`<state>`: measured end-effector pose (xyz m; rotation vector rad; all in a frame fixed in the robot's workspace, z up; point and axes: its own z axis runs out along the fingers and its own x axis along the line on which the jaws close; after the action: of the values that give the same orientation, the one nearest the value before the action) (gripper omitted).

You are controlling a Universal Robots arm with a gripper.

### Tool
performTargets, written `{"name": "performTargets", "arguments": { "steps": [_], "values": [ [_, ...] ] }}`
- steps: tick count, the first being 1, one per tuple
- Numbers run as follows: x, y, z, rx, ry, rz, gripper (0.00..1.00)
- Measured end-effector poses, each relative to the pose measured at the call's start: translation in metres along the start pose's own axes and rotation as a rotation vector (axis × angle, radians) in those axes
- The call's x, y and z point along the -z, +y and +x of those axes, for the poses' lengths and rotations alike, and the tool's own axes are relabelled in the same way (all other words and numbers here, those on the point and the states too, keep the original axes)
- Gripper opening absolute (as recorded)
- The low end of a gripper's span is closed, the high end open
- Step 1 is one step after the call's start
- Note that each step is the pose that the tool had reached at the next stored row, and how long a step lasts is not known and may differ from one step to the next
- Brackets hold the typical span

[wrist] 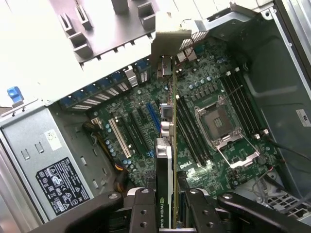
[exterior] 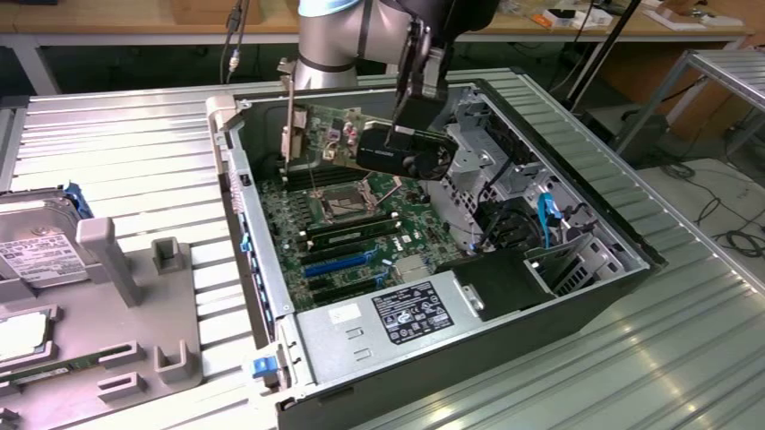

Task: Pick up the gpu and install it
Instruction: 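Insert the gpu into the slot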

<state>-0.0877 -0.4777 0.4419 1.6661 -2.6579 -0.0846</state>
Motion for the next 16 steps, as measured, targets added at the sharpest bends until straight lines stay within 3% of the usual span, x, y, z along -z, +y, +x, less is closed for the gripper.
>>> {"name": "performTargets", "arguments": {
  "steps": [16],
  "values": [
    [0.0000, 0.0000, 0.0000, 0.102, 0.0049, -0.0026, 0.27]
  ]
}}
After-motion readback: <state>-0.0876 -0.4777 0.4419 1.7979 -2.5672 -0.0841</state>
